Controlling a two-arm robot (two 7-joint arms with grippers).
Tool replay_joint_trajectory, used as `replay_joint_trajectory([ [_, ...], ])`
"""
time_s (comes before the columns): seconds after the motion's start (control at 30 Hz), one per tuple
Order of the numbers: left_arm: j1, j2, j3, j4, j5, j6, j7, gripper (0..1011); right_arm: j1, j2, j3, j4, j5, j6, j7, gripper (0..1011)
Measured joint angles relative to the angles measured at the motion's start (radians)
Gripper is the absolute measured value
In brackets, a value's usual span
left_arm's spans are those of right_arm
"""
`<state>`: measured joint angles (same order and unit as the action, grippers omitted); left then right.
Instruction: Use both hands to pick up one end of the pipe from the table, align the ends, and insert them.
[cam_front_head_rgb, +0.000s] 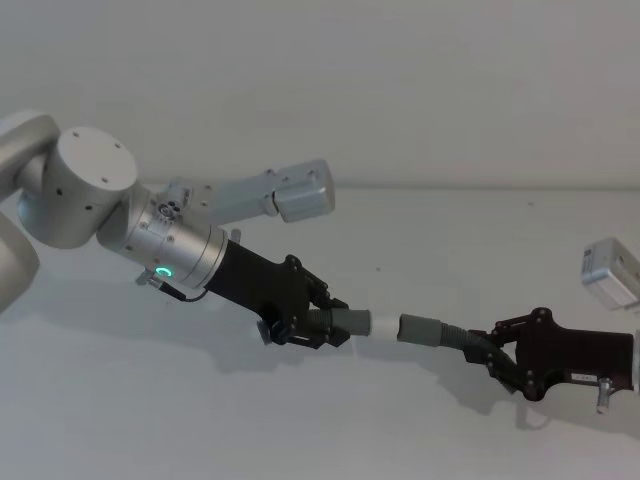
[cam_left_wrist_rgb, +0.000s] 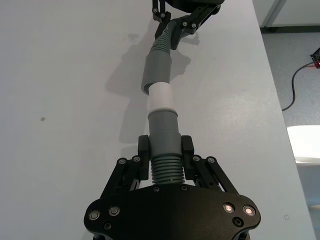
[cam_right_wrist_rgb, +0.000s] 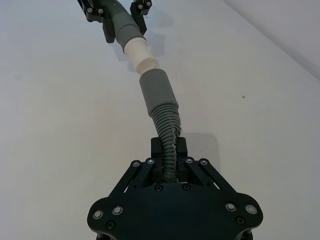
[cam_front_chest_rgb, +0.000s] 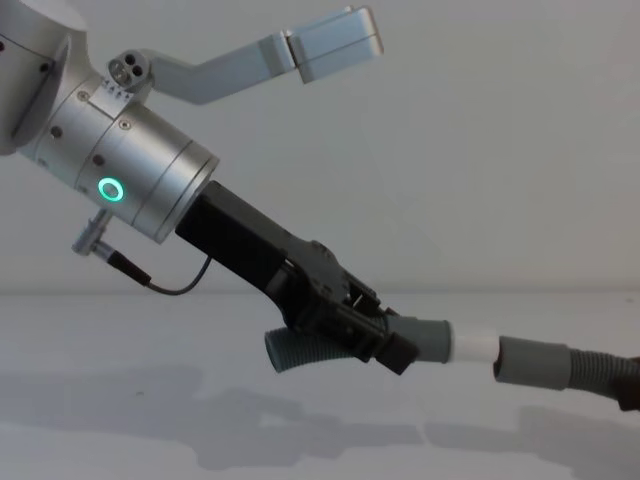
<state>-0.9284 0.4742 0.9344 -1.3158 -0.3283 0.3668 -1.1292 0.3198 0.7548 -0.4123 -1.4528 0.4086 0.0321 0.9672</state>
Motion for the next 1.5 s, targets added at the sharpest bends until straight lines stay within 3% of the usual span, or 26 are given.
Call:
replay_joint_trajectory([
  [1.5, -0.038, -0.018, 0.043, 0.062, -0.030, -0.039, -0.022, 356, 0.023, 0.025, -0.029, 0.016, 0.025, -0.018, 0.001, 138],
])
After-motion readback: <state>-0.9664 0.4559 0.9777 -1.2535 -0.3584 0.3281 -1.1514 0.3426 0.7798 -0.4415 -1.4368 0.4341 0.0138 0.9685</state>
